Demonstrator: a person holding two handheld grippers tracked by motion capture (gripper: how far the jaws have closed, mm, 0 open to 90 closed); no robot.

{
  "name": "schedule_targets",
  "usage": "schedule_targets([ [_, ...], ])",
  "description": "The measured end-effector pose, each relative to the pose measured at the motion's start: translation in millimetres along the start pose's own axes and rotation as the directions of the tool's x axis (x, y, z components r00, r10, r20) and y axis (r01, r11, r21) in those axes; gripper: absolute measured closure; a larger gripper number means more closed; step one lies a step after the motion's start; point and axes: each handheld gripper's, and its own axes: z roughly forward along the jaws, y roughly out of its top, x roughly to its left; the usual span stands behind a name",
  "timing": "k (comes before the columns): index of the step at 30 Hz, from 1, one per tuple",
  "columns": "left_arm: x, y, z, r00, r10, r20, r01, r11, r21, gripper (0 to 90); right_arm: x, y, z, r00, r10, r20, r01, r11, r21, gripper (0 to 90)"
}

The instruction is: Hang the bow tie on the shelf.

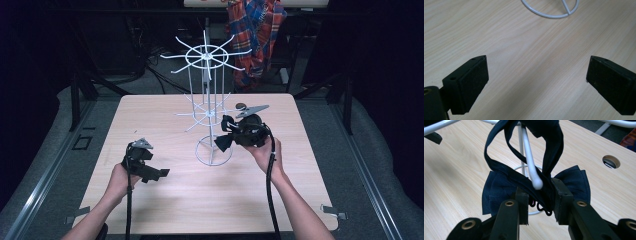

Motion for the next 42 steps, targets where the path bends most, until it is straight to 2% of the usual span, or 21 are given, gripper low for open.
schedule_targets([
  [12,1.1,0.0,-0.1,1.0,-0.003,0.006,0.003,1.0,-0.002,3.6,-1.4,-3.3,5.2,0.9991,-0.002,-0.043,0.002,1.0,0.01,67.1],
  [16,0.9,-0.1,-0.4,1.0,-0.004,0.009,0.004,1.0,-0.005,3.5,-1.3,-4.0,6.0,0.9988,0.009,-0.047,-0.008,1.0,0.019,64.7],
  [19,1.0,-0.3,-0.7,1.0,-0.004,0.007,0.004,1.0,-0.007,3.4,-1.6,-4.5,5.6,0.9986,0.0,-0.052,0.001,1.0,0.029,62.8],
  [27,1.3,-0.4,-1.1,1.0,-0.005,0.005,0.005,0.9999,-0.01,3.5,-1.6,-5.1,0.9,0.9984,0.001,-0.057,0.0,1.0,0.025,57.8],
  [33,1.2,-0.4,-1.6,1.0,-0.005,0.004,0.005,0.9999,-0.012,3.5,-2.0,-6.2,-6.7,0.9993,0.003,-0.038,-0.002,0.999,0.04,49.4],
  [34,1.2,-0.4,-1.7,1.0,-0.005,0.004,0.005,0.9999,-0.014,3.5,-2.7,-7.2,-9.8,0.9993,0.003,-0.038,-0.002,0.999,0.045,44.1],
  [39,1.5,-0.2,-1.2,1.0,-0.005,0.005,0.005,0.9999,-0.014,3.5,-3.7,-7.9,-14.5,0.9991,-0.01,-0.042,0.012,0.999,0.052,36.7],
  [42,1.2,-0.3,-2.1,1.0,-0.009,0.003,0.009,0.9998,-0.02,3.4,-4.8,-10.0,-18.8,0.9989,-0.017,-0.045,0.02,0.998,0.063,28.9],
])
